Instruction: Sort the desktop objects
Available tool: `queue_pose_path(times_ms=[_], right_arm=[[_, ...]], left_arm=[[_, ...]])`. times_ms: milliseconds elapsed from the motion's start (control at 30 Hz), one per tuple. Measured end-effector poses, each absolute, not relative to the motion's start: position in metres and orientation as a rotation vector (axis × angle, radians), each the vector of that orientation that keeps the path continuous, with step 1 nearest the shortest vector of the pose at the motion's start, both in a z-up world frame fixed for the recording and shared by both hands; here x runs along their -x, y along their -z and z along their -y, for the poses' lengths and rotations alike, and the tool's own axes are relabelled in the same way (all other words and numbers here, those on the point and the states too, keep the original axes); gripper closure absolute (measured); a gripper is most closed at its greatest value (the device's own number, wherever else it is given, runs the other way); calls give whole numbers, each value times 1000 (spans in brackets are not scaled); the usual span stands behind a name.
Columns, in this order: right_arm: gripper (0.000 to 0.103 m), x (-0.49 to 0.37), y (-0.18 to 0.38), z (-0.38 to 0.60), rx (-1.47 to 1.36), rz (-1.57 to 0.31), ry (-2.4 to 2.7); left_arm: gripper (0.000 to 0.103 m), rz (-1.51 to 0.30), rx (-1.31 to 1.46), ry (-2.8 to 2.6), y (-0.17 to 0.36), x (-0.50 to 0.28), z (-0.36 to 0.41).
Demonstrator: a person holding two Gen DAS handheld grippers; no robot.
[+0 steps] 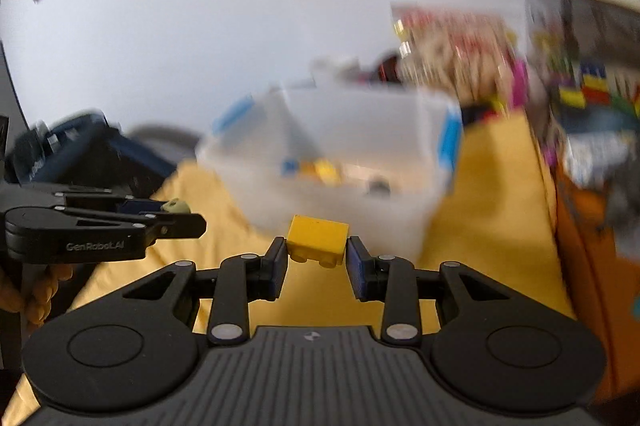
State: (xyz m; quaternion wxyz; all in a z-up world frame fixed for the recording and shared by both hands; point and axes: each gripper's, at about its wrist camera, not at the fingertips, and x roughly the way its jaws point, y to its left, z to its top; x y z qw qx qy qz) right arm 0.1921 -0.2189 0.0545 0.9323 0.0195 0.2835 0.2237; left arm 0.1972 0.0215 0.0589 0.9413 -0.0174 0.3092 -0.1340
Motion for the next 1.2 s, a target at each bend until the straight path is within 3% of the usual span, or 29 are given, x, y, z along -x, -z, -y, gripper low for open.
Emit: queue_pose_path(times_ms=[167,367,400,433,467,500,533,567,733,1200], right_arm=[[68,-242,-91,216,-54,-553,-456],[67,-299,-95,213,-47,-616,-424],[66,-307,-93,211,-41,-626,-415],[66,-312,-91,210,-30,-623,-397],[54,-318,-88,208,-15,-619,-382],[39,-320,-84,207,-7,-624,-373],[10,-324,-79,207,-4,-643,-364],[3,-326,-74,208,0,-660,-358],[0,-318,-60,214,7,-722,-396],[0,-338,-84,198,90,-877,-418]], left_arm=[[68,-567,40,232,-107,-239,-30],[68,-574,14,209,-125,-294,-22],[65,-576,10,203,-125,-300,-20],[52,-579,6,198,-124,-308,-18],[40,-582,4,192,-121,-316,-16],[15,-588,4,180,-116,-323,-14],[7,-603,3,165,-109,-329,-13],[7,-623,0,147,-102,-334,-14],[7,-716,-10,116,-78,-336,-18],[7,-844,-114,89,-110,-366,7]])
